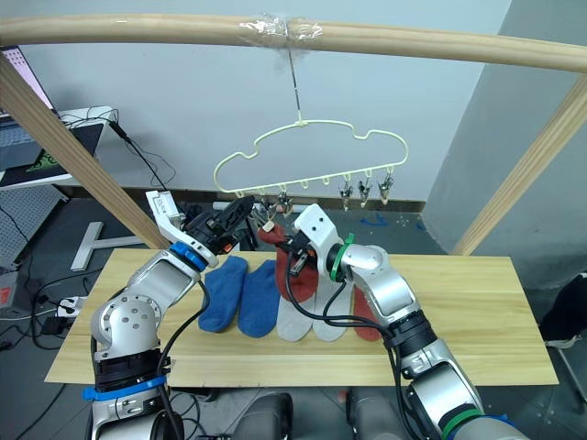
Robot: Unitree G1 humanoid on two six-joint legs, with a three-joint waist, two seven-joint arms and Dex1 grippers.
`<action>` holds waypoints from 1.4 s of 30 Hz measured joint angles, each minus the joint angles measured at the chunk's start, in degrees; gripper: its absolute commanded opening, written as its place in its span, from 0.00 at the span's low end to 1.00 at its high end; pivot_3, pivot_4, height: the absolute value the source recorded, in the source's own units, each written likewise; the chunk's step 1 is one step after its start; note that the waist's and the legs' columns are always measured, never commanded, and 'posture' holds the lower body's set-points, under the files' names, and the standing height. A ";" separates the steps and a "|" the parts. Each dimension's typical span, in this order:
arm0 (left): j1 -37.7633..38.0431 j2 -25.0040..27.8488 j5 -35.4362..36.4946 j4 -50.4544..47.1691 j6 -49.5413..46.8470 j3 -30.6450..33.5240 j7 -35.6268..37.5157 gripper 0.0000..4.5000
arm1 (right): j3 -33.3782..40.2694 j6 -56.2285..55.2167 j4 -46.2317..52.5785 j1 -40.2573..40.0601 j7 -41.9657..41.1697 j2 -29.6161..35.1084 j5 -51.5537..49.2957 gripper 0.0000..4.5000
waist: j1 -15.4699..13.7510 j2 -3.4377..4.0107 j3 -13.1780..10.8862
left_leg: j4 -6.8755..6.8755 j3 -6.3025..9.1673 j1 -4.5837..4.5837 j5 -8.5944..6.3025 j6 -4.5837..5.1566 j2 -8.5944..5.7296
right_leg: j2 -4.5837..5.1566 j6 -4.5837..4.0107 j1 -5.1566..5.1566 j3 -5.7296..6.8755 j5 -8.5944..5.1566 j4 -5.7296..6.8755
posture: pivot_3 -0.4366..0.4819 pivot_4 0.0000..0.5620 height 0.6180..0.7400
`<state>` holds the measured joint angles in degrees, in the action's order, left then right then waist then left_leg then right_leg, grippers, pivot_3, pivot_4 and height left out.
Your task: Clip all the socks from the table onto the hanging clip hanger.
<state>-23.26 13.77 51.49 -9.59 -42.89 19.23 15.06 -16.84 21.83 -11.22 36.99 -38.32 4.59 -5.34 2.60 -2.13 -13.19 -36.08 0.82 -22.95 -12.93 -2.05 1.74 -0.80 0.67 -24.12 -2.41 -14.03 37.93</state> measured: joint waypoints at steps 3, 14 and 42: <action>-0.46 0.16 -0.08 0.61 0.56 0.01 0.01 0.00 | 0.03 0.35 1.82 -0.89 -0.13 1.21 -0.22 0.01 | -0.06 0.00 0.00 | 0.00 0.00 -0.01 0.00 0.00 -0.01 | 0.00 0.00 0.00 0.01 0.00 -0.01 | 0.52 0.34 1.00; -0.94 1.27 -0.12 1.44 1.00 0.10 0.50 0.00 | 0.21 4.21 8.11 -2.62 -0.04 1.61 -1.32 0.01 | -0.07 0.00 0.01 | 0.00 0.00 0.01 0.00 0.00 -0.01 | -0.02 0.00 -0.01 0.02 0.00 0.02 | 0.51 0.35 1.00; -1.79 1.00 0.26 1.66 0.86 0.16 -0.50 0.00 | -0.13 3.37 2.27 0.58 -0.07 -2.26 -1.00 0.01 | -0.35 0.00 0.00 | 0.00 0.02 -0.01 0.00 0.00 0.01 | 0.00 0.00 -0.01 0.01 0.00 0.00 | 0.53 0.38 1.00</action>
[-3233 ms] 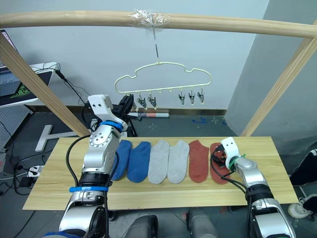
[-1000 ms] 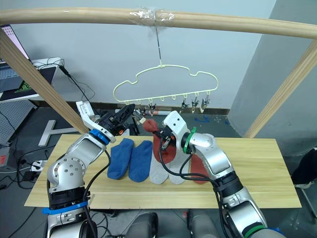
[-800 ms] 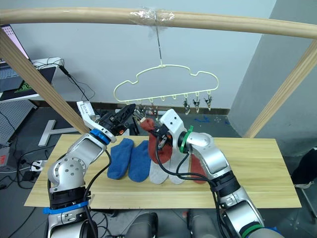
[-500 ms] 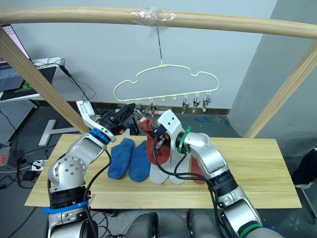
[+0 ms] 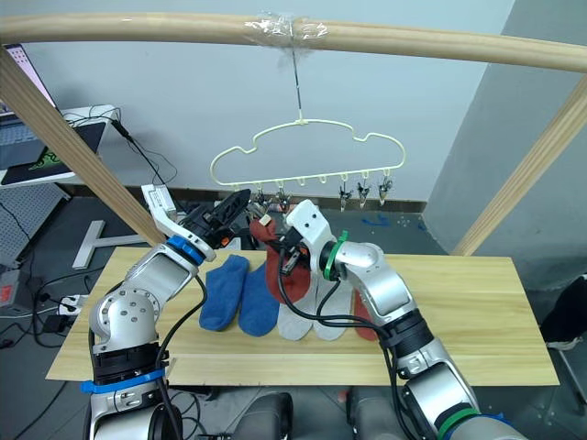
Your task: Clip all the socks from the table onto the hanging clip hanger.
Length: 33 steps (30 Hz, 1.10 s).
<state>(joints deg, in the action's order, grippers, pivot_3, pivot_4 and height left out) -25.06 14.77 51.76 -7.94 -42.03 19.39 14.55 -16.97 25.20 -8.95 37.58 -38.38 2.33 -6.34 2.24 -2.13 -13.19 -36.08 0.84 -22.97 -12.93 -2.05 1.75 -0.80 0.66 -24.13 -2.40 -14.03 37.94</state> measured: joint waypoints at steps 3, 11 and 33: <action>0.00 0.03 0.00 0.00 -0.03 0.00 0.02 0.00 | 0.08 -0.33 -0.39 0.31 0.12 -0.33 0.00 0.01 | -0.03 0.00 0.00 | 0.00 0.00 0.00 0.00 0.00 0.00 | 0.00 0.00 0.00 0.00 0.00 0.00 | 0.53 0.38 1.00; 0.75 0.09 0.17 -0.01 -0.16 0.22 0.05 0.39 | 0.12 -0.72 -0.44 0.76 0.12 -0.26 0.00 0.00 | -0.20 0.01 -0.01 | 0.00 0.03 -0.02 0.00 0.00 0.02 | 0.00 0.00 -0.01 0.02 0.00 -0.01 | 0.53 0.40 1.00; 7.06 10.72 -2.65 -6.46 -2.33 -3.25 6.13 1.00 | 5.52 14.11 0.97 0.35 2.16 -2.94 -9.03 0.89 | -0.79 0.05 -0.15 | 0.02 0.11 -0.12 0.00 0.01 -0.05 | 0.28 -0.05 -0.02 0.11 -0.03 -0.13 | 0.54 0.42 1.00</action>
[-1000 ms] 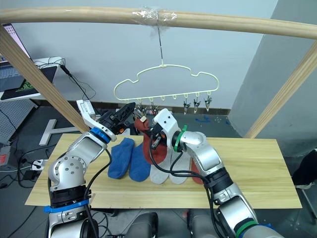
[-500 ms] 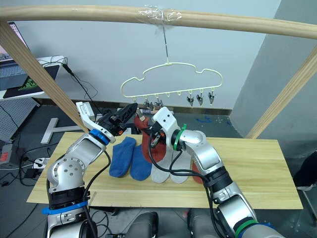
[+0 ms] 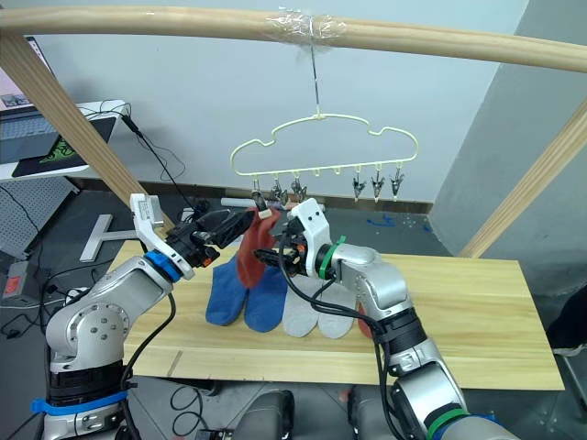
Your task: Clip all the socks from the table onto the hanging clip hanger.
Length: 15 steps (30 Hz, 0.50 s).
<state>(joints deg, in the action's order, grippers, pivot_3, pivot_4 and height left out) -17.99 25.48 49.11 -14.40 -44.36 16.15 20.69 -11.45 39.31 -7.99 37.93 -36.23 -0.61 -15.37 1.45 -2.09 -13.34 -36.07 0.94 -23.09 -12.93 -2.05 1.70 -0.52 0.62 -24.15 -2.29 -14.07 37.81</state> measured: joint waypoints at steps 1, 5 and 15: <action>0.32 0.00 -1.01 -0.80 0.43 -0.79 0.10 1.00 | -0.02 0.01 0.86 -0.70 -0.05 0.72 0.00 0.95 | 0.00 0.00 0.00 | 0.01 0.01 0.00 0.00 0.00 0.00 | 0.00 0.00 0.00 0.02 0.00 -0.01 | 0.53 0.43 1.00; 1.06 -0.48 -4.72 -2.86 2.89 -4.03 0.37 1.00 | -0.02 0.14 3.31 -3.22 -0.36 3.77 0.07 0.98 | 0.04 -0.01 -0.11 | 0.04 0.02 -0.03 0.00 0.00 0.01 | 0.00 0.00 -0.02 0.01 -0.01 -0.04 | 0.52 0.43 1.00; -0.48 -4.08 -22.30 -0.18 16.99 -13.88 -0.26 0.52 | 0.37 -0.22 10.63 -6.21 -1.57 12.03 0.01 1.00 | 0.24 0.06 -0.29 | 0.02 -0.05 -0.04 0.00 0.01 0.04 | -0.09 0.00 -0.03 -0.05 -0.01 -0.06 | 0.48 0.44 1.00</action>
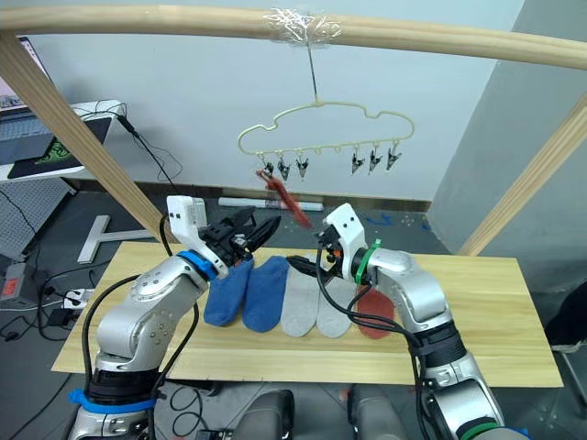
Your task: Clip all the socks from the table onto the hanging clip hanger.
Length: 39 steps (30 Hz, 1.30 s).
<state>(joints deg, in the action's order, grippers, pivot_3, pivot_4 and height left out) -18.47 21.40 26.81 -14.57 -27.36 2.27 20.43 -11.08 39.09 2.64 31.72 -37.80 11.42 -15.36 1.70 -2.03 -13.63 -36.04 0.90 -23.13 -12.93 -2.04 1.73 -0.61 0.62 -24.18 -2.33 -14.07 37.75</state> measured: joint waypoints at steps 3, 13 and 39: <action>-2.19 -4.11 -4.73 3.87 4.73 -2.07 -2.06 0.46 | 1.08 -0.02 1.50 -0.54 -0.64 2.47 -0.29 1.00 | -0.10 0.03 -0.24 | -0.02 0.01 -0.05 0.00 0.00 -0.04 | -0.01 0.00 0.00 0.03 0.00 -0.02 | 0.48 0.43 1.00; -5.71 -11.75 -14.74 14.92 15.68 -4.22 -7.11 0.46 | 3.60 -0.71 7.88 -0.59 -0.65 6.06 -1.84 1.00 | 0.10 -0.02 -0.53 | -0.05 0.02 -0.33 0.00 0.01 -0.04 | -0.05 0.01 -0.17 0.19 0.01 -0.07 | 0.44 0.42 1.00; -16.60 -15.18 -21.18 33.46 29.12 -1.70 -11.31 0.46 | 5.53 0.74 12.08 0.78 1.82 8.71 -3.96 1.00 | 0.33 -0.05 -0.53 | -0.15 -0.10 -0.42 0.00 0.01 -0.08 | -0.15 0.04 -0.17 0.22 0.03 -0.06 | 0.38 0.37 1.00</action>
<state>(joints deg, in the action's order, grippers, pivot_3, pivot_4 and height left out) -35.07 6.22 5.63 18.89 1.76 0.57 9.12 -5.54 39.83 14.72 32.51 -35.98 20.13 -19.32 2.03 -2.08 -14.16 -36.19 0.79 -23.55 -12.93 -2.03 1.65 -0.76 0.65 -24.35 -2.11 -14.05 37.69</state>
